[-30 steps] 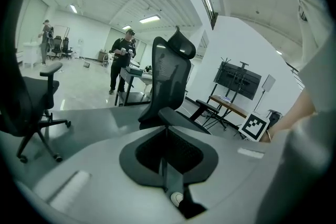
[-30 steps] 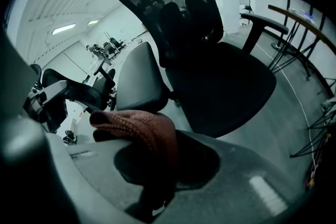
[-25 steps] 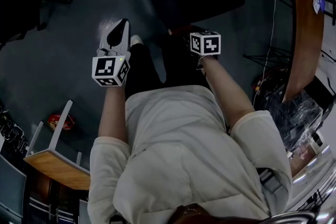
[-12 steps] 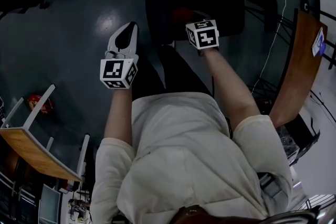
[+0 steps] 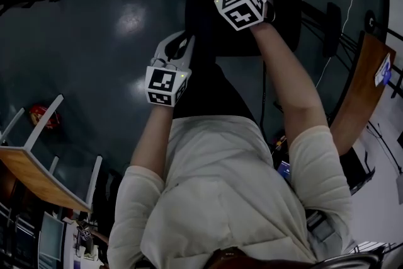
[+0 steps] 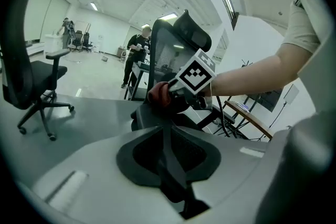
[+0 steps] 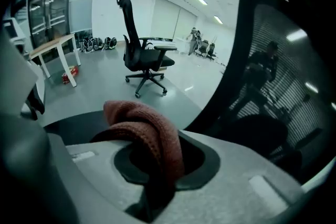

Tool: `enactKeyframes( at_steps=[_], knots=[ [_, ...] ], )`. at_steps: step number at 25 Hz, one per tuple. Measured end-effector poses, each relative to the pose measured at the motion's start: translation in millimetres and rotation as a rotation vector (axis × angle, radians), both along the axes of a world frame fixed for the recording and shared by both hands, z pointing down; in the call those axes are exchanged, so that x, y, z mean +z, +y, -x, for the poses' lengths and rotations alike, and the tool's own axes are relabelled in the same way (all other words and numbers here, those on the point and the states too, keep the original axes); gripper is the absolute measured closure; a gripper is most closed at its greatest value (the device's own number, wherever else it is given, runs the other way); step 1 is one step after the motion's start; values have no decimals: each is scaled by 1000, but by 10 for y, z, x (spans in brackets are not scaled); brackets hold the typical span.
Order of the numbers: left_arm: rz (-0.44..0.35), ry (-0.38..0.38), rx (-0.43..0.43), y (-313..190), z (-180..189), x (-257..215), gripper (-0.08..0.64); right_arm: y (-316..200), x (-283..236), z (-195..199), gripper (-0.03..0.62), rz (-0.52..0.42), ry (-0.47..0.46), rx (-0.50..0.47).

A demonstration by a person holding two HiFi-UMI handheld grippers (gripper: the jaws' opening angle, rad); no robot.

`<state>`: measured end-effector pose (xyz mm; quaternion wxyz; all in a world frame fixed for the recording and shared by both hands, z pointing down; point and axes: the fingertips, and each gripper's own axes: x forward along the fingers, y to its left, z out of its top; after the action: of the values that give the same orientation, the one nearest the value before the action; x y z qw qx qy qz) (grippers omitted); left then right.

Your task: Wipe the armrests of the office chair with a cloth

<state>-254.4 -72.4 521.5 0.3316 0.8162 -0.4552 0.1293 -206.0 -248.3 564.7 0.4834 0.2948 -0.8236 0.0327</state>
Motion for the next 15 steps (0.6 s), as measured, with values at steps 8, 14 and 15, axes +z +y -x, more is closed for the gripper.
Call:
enactKeyframes(
  at_steps=[8, 14, 15],
  knots=[
    [26, 9, 75, -106, 53, 80, 505, -9, 16, 398, 548, 59, -37, -100],
    [19, 26, 47, -139, 76, 34, 497, 256, 232, 60, 548, 155, 101, -127],
    [20, 27, 43, -125, 70, 17, 497, 330, 256, -10, 548, 176, 111, -127]
  ],
)
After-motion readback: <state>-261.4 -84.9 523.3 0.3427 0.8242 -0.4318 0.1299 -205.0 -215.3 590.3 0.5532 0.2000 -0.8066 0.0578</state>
